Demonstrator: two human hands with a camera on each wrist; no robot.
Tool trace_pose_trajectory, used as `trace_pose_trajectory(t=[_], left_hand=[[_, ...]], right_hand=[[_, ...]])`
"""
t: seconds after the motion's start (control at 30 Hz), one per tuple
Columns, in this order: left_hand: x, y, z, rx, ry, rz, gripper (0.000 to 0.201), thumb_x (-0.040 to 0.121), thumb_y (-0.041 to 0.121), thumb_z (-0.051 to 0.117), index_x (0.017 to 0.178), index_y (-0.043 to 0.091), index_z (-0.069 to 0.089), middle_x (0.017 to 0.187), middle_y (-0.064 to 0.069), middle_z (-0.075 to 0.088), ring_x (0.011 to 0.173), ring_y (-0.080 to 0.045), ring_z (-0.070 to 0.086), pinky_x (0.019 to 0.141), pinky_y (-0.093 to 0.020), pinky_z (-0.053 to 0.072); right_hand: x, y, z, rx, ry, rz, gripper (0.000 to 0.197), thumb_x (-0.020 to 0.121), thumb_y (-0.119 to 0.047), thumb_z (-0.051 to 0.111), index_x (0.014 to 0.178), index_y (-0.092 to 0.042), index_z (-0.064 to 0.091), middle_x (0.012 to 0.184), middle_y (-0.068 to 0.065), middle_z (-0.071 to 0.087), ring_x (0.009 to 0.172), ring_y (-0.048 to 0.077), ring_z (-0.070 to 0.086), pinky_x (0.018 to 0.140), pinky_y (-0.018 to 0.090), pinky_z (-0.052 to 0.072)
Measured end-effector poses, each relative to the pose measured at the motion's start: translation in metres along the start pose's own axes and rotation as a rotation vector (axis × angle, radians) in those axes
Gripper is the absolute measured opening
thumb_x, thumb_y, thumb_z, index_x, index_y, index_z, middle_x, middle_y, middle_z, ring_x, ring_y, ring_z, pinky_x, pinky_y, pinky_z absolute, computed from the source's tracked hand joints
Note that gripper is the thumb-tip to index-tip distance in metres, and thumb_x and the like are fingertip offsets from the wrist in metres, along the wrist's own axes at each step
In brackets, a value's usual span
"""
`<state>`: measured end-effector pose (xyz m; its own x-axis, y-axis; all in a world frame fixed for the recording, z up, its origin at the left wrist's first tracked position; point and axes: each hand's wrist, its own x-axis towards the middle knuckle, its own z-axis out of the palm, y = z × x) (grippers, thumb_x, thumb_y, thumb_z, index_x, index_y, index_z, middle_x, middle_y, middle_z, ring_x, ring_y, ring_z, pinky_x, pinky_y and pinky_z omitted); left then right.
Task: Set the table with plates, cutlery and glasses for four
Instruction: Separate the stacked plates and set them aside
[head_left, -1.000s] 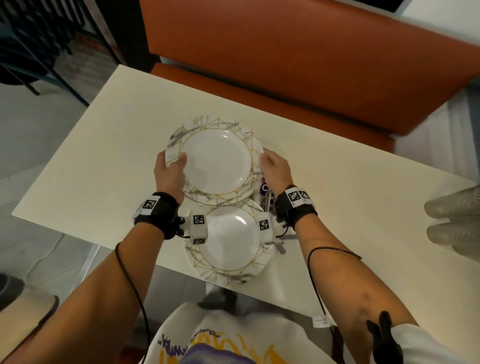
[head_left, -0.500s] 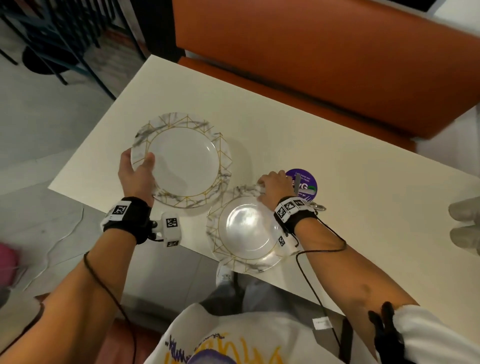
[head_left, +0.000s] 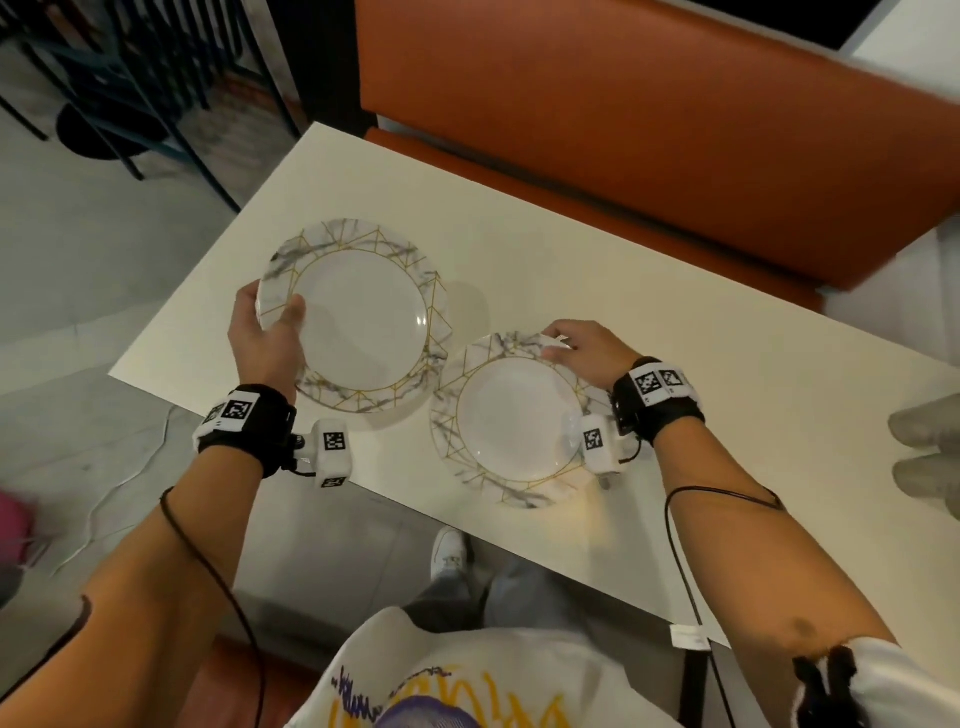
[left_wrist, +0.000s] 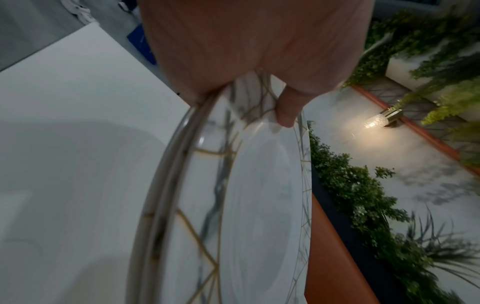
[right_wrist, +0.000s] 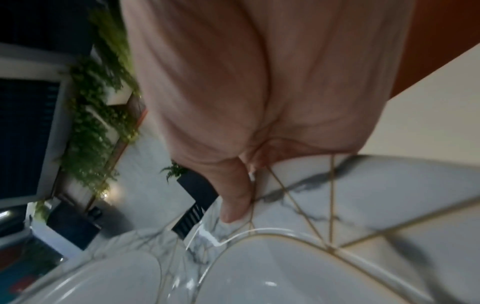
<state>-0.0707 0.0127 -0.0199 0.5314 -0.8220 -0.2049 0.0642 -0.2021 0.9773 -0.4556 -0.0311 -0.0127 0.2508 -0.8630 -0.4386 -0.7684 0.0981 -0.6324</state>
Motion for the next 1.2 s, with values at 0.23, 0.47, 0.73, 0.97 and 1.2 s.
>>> trace_pose_trajectory(t=[0.23,0.47,0.73,0.97,1.2], left_hand=[[-0.016,0.004,0.024,-0.026,-0.167,-0.003,0.026,0.096,0.009,0.065,0.118,0.023,0.065,0.103,0.002,0.073,0.09,-0.011,0.071,0.079,-0.028,0.058],[-0.037,-0.004,0.052,-0.069,-0.279,-0.15,0.026,0.094,0.009,0.066,0.117,0.021,0.07,0.111,-0.004,0.075,0.101,-0.022,0.072,0.088,-0.042,0.059],[-0.051,-0.013,0.082,-0.173,-0.237,-0.339,0.024,0.096,0.028,0.058,0.116,0.021,0.07,0.115,-0.008,0.075,0.113,-0.031,0.069,0.105,-0.055,0.05],[-0.062,-0.02,0.113,0.0,-0.309,-0.377,0.061,0.092,0.05,0.068,0.145,0.023,0.054,0.131,0.006,0.062,0.127,-0.019,0.058,0.109,-0.039,0.045],[-0.102,-0.039,0.189,0.537,-0.485,-0.186,0.063,0.102,0.045,0.055,0.153,0.01,0.041,0.147,-0.013,0.056,0.133,-0.033,0.054,0.108,-0.038,0.043]], right_hand=[[-0.008,0.003,-0.041,0.249,0.242,-0.02,0.009,0.1,-0.027,0.064,0.105,-0.021,0.07,0.1,-0.007,0.067,0.088,0.01,0.058,0.081,0.026,0.043],[-0.005,0.013,-0.006,0.564,0.408,0.127,0.011,0.099,-0.025,0.063,0.099,-0.023,0.073,0.105,0.011,0.076,0.086,0.025,0.067,0.082,0.037,0.054],[-0.011,0.005,0.048,0.448,0.469,0.242,0.025,0.107,-0.023,0.042,0.127,-0.009,0.05,0.101,0.005,0.061,0.083,0.02,0.058,0.065,0.031,0.044],[-0.026,0.019,0.053,0.453,0.447,0.311,0.048,0.11,-0.021,0.04,0.157,-0.018,0.035,0.157,0.012,0.044,0.142,0.032,0.045,0.114,0.038,0.037],[-0.082,0.092,0.025,0.495,0.569,0.404,0.047,0.103,-0.021,0.045,0.15,-0.022,0.049,0.149,0.009,0.056,0.136,0.032,0.051,0.114,0.046,0.043]])
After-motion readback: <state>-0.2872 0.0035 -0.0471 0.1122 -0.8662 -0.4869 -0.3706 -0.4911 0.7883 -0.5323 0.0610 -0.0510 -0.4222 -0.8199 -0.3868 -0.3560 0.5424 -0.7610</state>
